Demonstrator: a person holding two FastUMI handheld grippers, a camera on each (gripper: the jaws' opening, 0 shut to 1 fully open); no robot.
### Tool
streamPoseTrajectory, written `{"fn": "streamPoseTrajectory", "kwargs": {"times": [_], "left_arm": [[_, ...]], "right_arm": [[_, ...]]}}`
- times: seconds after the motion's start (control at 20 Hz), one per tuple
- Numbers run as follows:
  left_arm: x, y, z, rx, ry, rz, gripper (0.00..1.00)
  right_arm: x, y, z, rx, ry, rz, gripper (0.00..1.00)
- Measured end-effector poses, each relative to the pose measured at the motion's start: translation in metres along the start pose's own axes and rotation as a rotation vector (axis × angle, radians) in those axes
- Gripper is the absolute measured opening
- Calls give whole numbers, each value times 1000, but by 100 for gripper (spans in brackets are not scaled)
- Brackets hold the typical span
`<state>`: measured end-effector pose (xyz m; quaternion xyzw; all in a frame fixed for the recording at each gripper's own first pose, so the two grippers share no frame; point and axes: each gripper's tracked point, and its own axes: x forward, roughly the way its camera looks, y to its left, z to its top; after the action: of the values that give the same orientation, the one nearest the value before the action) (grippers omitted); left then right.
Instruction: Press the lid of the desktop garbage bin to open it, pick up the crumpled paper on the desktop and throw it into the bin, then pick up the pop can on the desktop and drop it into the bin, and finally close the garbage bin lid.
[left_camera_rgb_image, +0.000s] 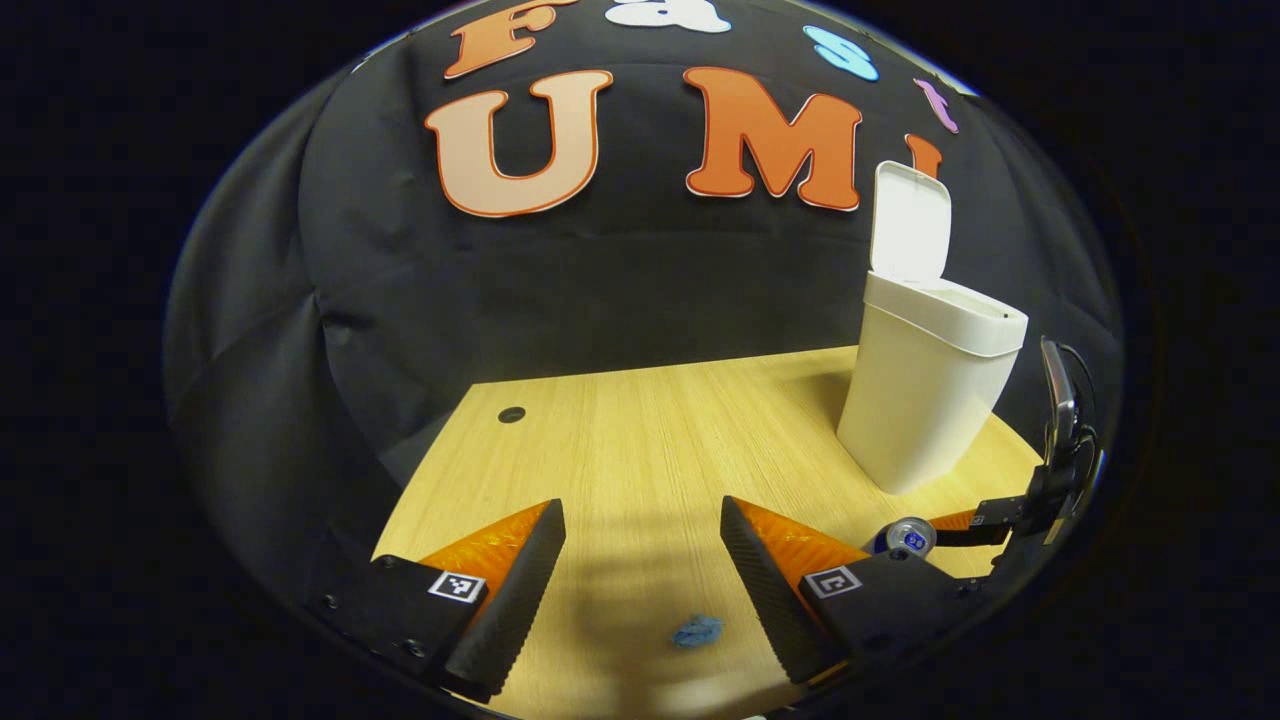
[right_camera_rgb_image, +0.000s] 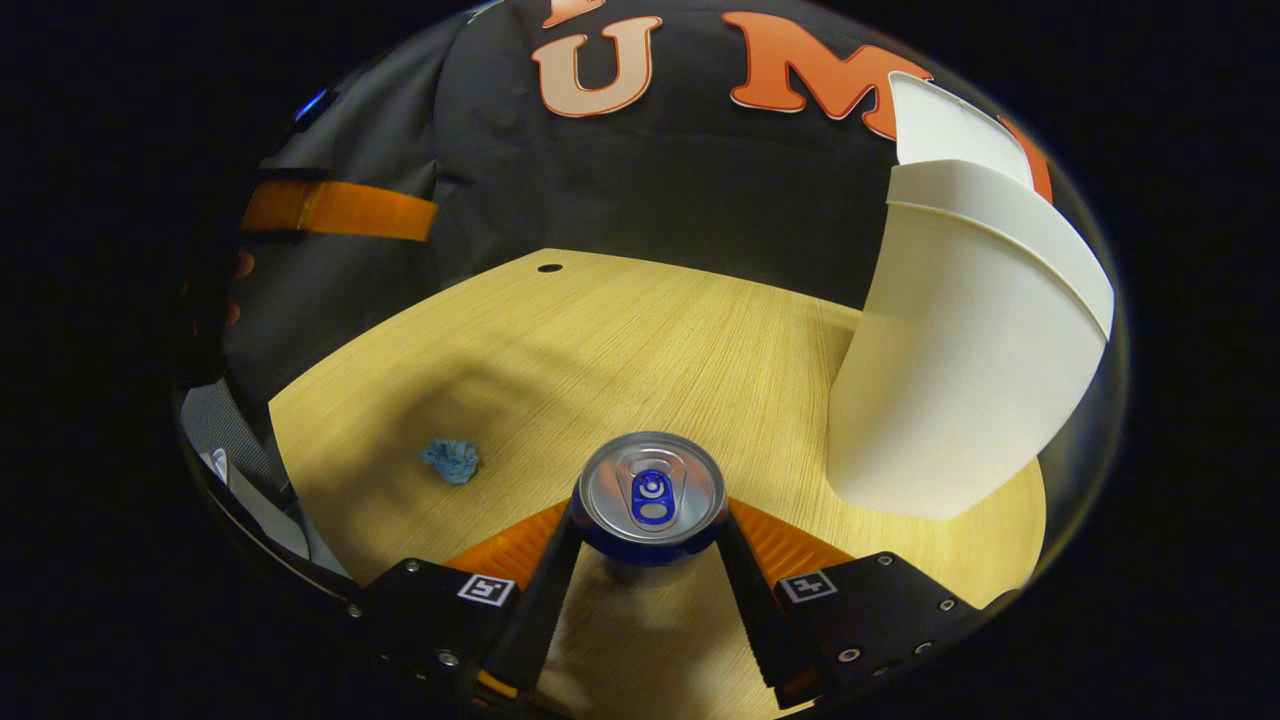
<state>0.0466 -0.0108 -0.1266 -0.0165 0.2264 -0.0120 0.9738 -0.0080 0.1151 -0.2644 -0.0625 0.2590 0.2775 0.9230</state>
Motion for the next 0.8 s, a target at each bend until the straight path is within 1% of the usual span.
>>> {"fn": "streamPoseTrajectory", "kwargs": {"times": [0.35, 0.4, 0.45, 0.5, 0.55, 0.6, 0.65, 0.7, 0.8], "left_arm": [[18, -18, -32, 30, 108, -62, 100], [22, -21, -38, 33, 129, -75, 100], [25, -25, -44, 33, 153, -86, 100], [26, -30, -52, 29, 176, -93, 97], [29, -34, -59, 25, 202, -99, 100], [31, -36, -68, 23, 232, -104, 97], [35, -36, -77, 24, 263, -111, 100], [37, -38, -87, 25, 297, -120, 100], [38, -44, -110, 17, 382, -130, 100]], "right_arm": [[-30, -15, 32, 6, -43, -56, 81], [-35, -18, 36, 7, -48, -64, 76], [-40, -20, 40, 10, -54, -70, 76], [-44, -21, 44, 14, -60, -74, 76], [-50, -23, 48, 14, -64, -82, 76], [-54, -26, 51, 10, -71, -93, 81], [-57, -30, 54, 7, -74, -104, 76], [-59, -32, 56, 10, -75, -109, 81], [-62, -33, 55, 17, -74, -120, 81]]}}
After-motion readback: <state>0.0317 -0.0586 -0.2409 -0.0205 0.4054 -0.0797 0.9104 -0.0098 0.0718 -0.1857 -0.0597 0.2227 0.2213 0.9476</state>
